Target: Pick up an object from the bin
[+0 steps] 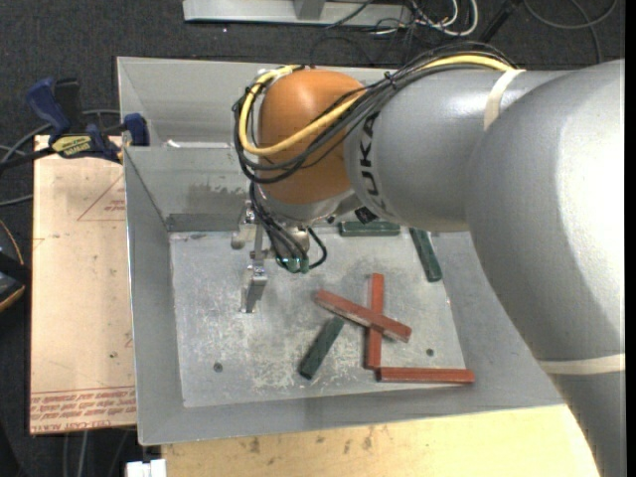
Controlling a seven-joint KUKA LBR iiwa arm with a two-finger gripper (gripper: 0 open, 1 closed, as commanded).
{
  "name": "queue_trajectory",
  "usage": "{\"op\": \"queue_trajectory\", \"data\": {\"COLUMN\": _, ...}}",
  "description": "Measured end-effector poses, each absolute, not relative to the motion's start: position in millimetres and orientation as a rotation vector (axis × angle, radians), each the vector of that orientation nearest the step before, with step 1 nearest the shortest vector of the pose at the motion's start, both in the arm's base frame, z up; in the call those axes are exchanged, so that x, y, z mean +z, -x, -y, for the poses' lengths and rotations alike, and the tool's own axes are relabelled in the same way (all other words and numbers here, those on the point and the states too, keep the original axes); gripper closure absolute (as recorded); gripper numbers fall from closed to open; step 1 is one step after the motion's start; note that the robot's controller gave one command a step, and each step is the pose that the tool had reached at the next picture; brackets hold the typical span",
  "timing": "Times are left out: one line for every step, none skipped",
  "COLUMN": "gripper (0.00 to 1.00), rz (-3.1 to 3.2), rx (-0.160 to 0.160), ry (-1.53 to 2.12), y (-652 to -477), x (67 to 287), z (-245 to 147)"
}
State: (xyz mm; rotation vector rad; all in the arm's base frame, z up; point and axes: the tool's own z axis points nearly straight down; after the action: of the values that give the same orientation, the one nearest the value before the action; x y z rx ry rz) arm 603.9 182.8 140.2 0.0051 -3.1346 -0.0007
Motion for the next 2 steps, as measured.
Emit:
{"op": "queue_trajectory", "data": {"gripper": 0.0, "rz": 3.142, "rx": -0.002, "ry": -0.001, "y": -605.9, "x": 145.0, "z": -182.2}}
{"op": "queue_trajectory", "data": {"gripper": 0.0, "rz": 3.14, "rx": -0.006, "ry": -0.114, "y": -614.5, "x": 146.2, "z": -163.8}}
